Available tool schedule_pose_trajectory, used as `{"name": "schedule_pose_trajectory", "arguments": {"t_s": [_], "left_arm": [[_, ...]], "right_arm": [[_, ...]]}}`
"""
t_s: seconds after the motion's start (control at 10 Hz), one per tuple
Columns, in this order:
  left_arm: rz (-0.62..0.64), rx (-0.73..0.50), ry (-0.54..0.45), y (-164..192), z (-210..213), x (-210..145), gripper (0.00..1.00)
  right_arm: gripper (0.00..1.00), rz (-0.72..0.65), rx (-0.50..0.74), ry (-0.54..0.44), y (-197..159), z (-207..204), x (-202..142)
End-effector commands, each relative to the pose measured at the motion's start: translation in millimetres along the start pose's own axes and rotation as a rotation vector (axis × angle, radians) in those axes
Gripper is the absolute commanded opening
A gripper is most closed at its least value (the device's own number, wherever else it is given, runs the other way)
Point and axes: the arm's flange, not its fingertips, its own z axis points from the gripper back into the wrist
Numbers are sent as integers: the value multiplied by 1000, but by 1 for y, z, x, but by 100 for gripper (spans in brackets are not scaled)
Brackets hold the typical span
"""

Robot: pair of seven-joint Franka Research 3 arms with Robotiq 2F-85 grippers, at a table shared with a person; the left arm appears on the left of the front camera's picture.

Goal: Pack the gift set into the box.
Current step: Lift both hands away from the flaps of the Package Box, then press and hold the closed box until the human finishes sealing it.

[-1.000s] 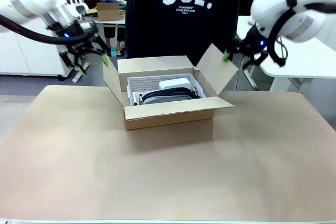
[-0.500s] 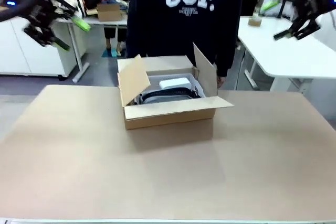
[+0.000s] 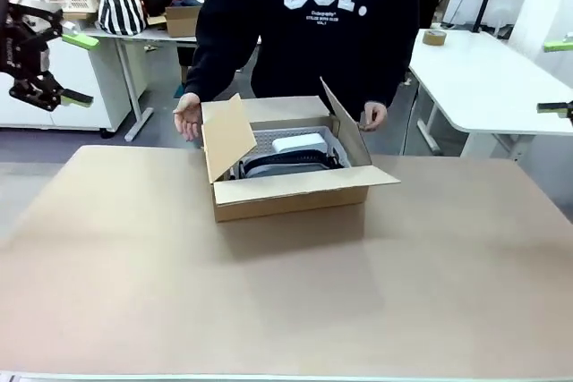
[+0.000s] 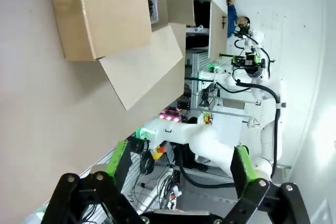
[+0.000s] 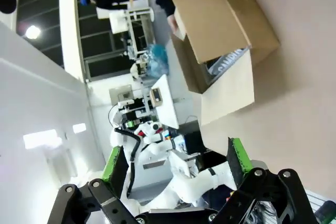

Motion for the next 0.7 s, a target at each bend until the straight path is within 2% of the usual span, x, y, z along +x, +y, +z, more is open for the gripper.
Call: {"name": "schedule_pose_trajectory", "arguments": {"t_s": [0.0, 0.6], "left_arm": [[-83, 57, 59, -31, -16, -8, 100], [-83, 57, 59, -31, -16, -8, 100]], "right_arm": [[100, 63, -34, 79, 43, -25, 3], [100, 63, -34, 79, 43, -25, 3]]}}
